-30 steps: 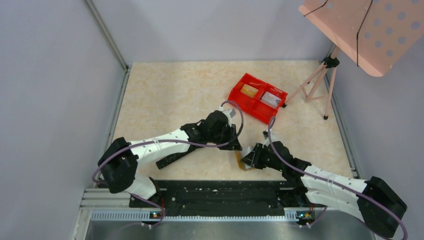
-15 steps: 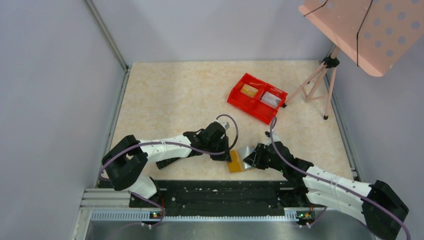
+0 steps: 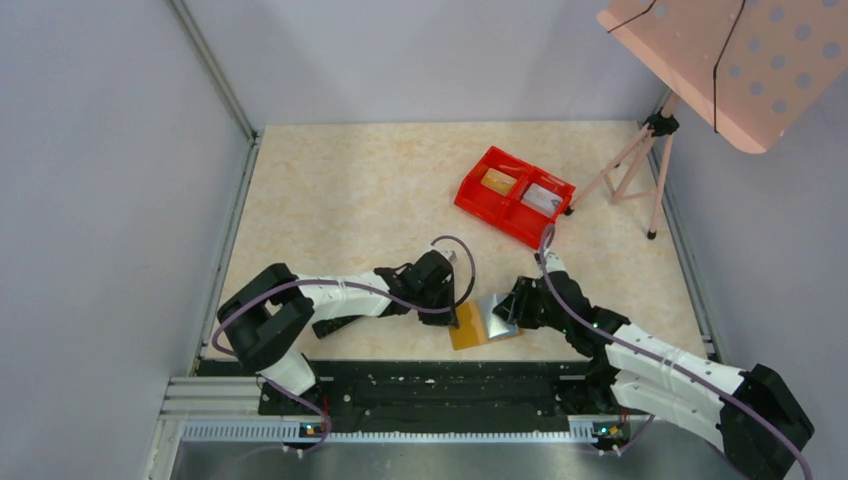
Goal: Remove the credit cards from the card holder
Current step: Open the card holder at the center of the board.
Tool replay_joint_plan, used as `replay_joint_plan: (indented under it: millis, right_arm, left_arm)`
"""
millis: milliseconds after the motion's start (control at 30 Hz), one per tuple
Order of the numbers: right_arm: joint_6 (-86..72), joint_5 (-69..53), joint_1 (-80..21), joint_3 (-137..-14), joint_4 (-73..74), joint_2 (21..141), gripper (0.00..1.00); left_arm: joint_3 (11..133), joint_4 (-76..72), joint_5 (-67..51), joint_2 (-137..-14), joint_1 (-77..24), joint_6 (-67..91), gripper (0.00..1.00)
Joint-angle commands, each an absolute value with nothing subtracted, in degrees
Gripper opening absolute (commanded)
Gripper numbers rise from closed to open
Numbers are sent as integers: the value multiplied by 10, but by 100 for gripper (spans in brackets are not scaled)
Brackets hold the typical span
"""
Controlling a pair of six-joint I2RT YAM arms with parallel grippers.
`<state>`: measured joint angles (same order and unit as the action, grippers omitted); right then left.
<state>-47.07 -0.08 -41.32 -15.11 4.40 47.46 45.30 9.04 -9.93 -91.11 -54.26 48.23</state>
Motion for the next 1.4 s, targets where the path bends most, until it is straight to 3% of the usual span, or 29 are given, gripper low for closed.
replay_joint_plan:
  millis: [0,300,433,600,800,1100,1367]
  right_arm:
    - [-447,2,-403,-173,41,489,39]
    - [-459,-10,-402,-149,38,470,41]
    - [-456,-3,-402,-157,55,470,53]
    - [-446,14,-402,-167,72,472,53]
    - [-443,-15,-402,-165,52,478,48]
    - [-504,-155,-402,-127,-122,468,34]
    - [-511,-174,-402,-106,-162,494,33]
  left_arm:
    - [448,62,-83,-929,-541,475,15]
    - [449,59,-72,-942,-541,468,15]
    - [456,64,-66,-942,-541,461,15]
    - [466,71,-63,-943,-540,454,15]
    - [467,71,-64,-943,-540,451,15]
    - [469,65,-73,-943,-540,454,15]
    - [468,64,-74,-944,-540,458,15]
